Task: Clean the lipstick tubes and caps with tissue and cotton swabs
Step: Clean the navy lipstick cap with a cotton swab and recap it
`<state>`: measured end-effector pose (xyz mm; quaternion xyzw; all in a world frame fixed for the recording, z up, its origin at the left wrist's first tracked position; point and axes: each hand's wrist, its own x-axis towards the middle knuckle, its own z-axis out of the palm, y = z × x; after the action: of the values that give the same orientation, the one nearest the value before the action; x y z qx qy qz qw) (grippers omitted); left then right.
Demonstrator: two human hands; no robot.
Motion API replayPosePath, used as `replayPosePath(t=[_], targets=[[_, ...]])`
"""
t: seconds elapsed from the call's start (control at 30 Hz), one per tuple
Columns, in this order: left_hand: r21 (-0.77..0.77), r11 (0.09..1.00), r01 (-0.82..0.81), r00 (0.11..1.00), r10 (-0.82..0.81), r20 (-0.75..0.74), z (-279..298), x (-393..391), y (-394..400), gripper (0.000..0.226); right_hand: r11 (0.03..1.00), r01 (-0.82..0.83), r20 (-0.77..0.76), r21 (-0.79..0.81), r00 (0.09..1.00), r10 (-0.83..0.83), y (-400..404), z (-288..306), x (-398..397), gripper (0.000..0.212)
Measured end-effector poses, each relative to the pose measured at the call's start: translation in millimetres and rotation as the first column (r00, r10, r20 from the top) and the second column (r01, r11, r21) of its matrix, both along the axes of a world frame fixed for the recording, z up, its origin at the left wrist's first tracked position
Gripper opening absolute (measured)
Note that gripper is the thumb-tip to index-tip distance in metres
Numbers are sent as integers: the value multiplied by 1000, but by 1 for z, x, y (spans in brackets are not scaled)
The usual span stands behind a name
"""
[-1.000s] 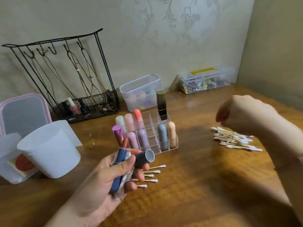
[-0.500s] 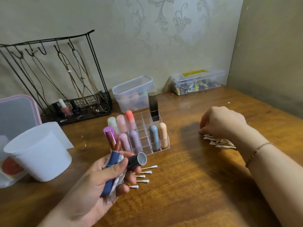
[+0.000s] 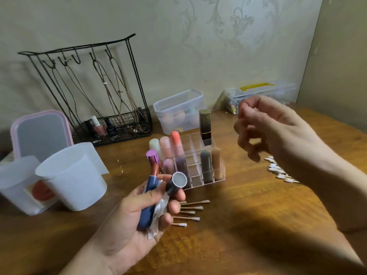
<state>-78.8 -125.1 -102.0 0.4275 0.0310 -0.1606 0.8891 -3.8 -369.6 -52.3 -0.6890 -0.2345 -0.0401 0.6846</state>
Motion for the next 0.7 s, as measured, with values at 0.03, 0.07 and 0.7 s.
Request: replayPosePath(t=[0.03,0.07,0.7], targets=[[-16,1000,-5,1000,5,0,1,0,0,73,996,-92,13,3,996,92,7,-2,-6,21],[-28,1000,-9,1000,9,3,2,-1,-1,73,987,-162,47,-19,986,162,15,-3,-13,22],[-99,992,82,991,-70,118,-8,1,5,40,954,13,473,-300,870,136,48,-16,-57,20]])
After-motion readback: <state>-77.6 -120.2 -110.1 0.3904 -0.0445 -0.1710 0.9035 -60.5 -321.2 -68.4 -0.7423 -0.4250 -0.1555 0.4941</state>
